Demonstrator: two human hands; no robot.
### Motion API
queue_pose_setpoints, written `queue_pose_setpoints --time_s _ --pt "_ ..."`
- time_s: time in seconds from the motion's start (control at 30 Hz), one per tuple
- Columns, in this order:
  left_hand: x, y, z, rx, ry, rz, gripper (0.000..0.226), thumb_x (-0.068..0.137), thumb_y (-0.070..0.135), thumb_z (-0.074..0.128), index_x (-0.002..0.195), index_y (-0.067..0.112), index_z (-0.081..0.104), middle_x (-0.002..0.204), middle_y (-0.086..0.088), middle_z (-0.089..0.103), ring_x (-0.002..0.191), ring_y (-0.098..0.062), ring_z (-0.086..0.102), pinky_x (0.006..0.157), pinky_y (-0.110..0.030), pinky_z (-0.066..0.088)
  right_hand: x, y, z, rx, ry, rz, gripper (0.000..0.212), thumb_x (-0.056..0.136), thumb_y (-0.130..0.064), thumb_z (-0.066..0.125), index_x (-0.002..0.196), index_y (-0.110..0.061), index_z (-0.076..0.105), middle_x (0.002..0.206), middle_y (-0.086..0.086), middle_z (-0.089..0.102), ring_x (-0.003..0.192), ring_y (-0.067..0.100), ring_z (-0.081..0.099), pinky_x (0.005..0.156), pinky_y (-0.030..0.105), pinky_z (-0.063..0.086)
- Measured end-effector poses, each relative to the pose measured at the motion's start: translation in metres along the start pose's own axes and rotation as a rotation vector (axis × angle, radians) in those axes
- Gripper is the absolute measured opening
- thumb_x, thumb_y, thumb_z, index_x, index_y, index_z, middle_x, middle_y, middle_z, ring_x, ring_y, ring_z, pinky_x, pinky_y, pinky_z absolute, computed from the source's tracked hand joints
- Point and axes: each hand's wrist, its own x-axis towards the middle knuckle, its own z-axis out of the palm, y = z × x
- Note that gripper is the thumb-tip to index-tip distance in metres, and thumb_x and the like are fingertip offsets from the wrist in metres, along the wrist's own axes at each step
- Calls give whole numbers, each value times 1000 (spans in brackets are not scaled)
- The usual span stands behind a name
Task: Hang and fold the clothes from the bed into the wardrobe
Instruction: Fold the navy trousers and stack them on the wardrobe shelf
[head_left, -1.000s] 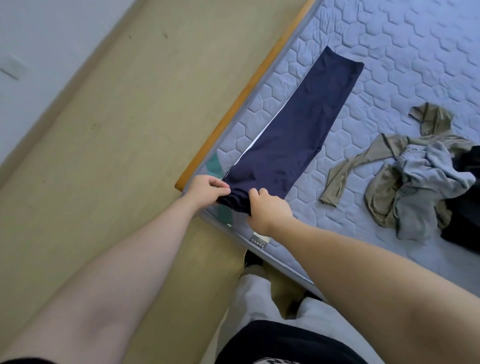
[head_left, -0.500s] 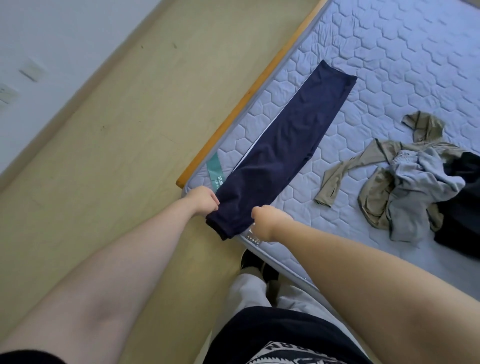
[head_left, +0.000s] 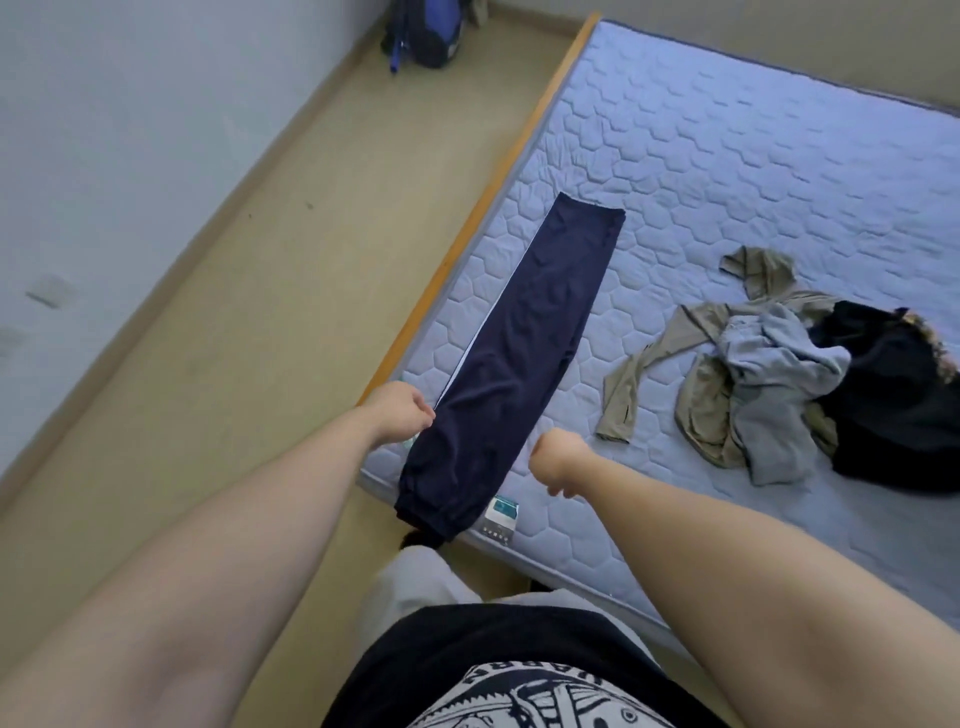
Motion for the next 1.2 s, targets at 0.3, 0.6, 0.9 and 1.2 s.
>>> queue_pose_setpoints --time_s 0.3,0.6,0.9,1.2 --pt "78 -28 -85 246 -88 237 16 95 14 63 105 10 75 114 -10 73 108 -26 67 91 -30 52 57 -77 11 387 150 239 24 94 1 41 96 0 64 98 20 74 81 33 74 75 38 61" --pt "143 -61 -162 572 -267 491 20 95 15 60 110 13 73 114 -7 72 109 -24 66 84 -25 48 66 -189 59 936 353 502 22 90 -4 47 103 -5 64 99 22 68 86 41 73 73 49 62" --pt "197 -47 -188 697 -296 527 23 94 9 53 104 17 72 105 -7 73 102 -26 69 79 -28 52 90 -206 56 1276 468 579 24 93 -3 45 106 -1 64 93 19 67 91 40 74 75 44 61" --pt "305 8 -241 973 -430 844 24 97 14 50 113 16 69 115 0 67 110 -21 62 85 -26 47 146 -263 13 1545 642 821 29 92 -4 46 110 1 67 101 22 72 88 38 75 76 43 61"
